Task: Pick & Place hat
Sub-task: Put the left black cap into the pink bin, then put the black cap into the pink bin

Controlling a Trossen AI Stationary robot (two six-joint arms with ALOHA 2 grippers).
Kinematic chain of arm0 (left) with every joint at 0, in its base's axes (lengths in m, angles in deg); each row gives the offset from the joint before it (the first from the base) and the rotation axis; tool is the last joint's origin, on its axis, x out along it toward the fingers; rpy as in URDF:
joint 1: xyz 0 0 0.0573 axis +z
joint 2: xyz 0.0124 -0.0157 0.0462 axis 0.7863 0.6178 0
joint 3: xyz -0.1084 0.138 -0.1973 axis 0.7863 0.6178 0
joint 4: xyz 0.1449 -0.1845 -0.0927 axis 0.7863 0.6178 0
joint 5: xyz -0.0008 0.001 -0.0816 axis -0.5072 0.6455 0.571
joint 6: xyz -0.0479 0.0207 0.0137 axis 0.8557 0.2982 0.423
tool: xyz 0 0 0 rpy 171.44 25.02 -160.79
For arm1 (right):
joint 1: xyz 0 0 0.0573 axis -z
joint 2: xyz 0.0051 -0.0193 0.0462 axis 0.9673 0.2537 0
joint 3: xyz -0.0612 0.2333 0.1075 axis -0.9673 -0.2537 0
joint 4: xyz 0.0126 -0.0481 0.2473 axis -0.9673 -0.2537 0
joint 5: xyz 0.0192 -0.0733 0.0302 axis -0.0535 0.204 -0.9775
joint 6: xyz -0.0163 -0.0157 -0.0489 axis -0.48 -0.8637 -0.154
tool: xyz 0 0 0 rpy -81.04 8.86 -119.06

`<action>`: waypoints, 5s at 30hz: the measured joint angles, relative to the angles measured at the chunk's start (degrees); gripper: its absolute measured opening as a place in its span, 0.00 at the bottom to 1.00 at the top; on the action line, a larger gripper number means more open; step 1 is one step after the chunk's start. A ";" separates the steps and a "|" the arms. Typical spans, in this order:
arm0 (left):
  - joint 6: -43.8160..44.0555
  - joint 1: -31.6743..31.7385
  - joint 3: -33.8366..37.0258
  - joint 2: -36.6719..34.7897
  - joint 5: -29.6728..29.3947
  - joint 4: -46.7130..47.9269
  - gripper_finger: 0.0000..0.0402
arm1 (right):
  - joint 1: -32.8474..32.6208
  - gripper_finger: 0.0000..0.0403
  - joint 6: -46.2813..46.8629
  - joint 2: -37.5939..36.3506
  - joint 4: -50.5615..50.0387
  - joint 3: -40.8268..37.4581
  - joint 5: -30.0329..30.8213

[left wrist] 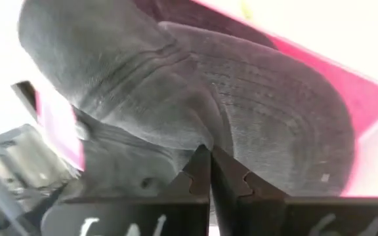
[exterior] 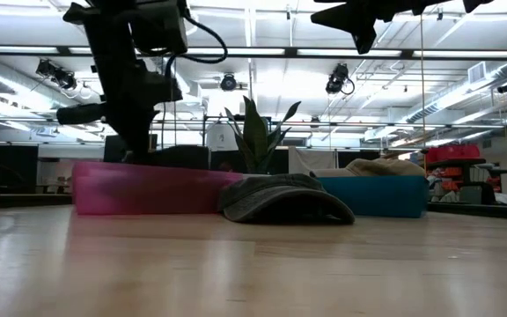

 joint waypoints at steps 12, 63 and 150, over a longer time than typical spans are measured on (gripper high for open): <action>6.16 2.04 0.02 0.13 3.93 5.71 0.02 | 0.01 0.40 -0.02 -0.02 -0.04 -0.01 0.00; 26.97 -1.80 -14.32 12.92 16.16 -33.99 0.44 | -3.39 0.40 -13.57 -26.96 -0.28 -16.13 0.29; 51.57 -0.42 -41.08 12.28 -9.25 31.80 0.01 | -0.92 0.40 -18.97 -31.69 41.88 -43.10 7.48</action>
